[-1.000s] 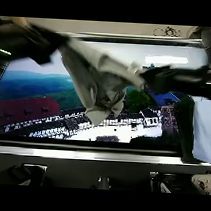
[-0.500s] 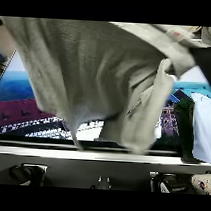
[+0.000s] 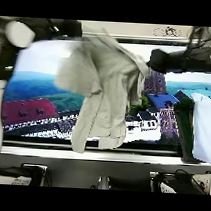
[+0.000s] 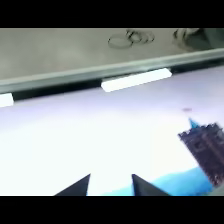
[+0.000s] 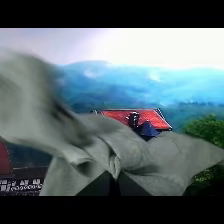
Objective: Fold the shirts.
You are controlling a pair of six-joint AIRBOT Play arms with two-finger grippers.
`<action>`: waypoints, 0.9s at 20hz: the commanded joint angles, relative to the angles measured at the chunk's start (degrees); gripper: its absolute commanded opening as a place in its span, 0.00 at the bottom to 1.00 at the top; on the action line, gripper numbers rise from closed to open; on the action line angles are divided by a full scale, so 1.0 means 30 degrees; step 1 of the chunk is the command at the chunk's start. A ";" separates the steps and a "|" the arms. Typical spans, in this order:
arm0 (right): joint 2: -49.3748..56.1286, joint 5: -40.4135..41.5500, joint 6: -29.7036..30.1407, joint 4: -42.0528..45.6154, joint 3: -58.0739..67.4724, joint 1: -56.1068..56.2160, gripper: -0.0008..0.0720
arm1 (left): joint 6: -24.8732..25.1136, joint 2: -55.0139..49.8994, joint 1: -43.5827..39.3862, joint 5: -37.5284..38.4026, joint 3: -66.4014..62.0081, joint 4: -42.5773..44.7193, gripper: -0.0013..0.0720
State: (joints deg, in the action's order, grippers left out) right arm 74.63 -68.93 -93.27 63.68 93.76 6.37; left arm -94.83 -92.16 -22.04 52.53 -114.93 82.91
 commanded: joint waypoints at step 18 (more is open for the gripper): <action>0.2557 -0.5129 0.0408 0.3963 0.0015 0.0073 0.04 | 0.1100 0.2674 0.1122 0.2506 1.9861 -0.6652 0.92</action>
State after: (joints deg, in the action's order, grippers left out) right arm 82.32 -84.18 -92.47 76.93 93.80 6.57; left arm -91.83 -83.81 -17.26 68.62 -60.64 68.71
